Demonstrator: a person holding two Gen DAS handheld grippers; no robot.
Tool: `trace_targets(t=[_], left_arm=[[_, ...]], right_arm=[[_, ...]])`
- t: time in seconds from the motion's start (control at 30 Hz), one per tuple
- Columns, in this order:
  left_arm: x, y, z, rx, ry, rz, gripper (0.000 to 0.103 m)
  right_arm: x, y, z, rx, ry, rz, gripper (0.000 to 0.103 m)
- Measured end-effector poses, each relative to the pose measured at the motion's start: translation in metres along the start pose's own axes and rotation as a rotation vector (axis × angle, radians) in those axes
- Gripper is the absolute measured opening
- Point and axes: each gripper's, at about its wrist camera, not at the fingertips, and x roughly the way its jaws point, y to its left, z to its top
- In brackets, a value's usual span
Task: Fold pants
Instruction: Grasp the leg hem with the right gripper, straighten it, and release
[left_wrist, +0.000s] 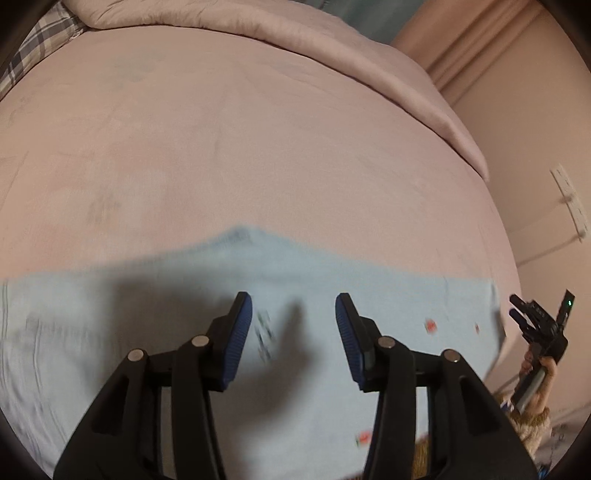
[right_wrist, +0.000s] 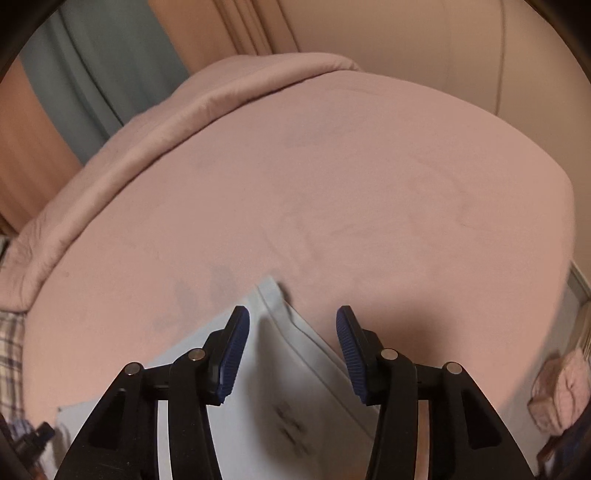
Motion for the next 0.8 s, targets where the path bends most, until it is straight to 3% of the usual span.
trace_targets(t=[0.27,0.33,0.37,0.47,0.63,0.8], left_arm=[[-0.002,-0.017,-0.058,0.050,0.100,-0.066,0.047],[0.001,-0.023,-0.067,0.070,0.120,-0.076,0.047],[0.004,-0.024,-0.069,0.074,0.130,-0.076,0.047],[0.016,-0.025,-0.076,0.080,0.173,-0.070,0.046],[0.024,-0.020,-0.081,0.075,0.166,-0.051,0.046],[0.024,-0.019,-0.078,0.064,0.174,-0.066,0.046]], right_arm=[[-0.003,-0.028,-0.040,0.031,0.061,-0.027,0.048],[0.005,-0.025,-0.040,0.034,0.055,-0.048,0.031],[0.006,-0.025,-0.040,0.034,0.051,-0.045,0.017],[-0.005,-0.028,-0.042,0.029,0.010,-0.045,0.006],[-0.023,-0.033,-0.045,0.043,-0.054,-0.063,0.005],[0.004,-0.043,-0.056,0.057,0.004,-0.113,0.004]])
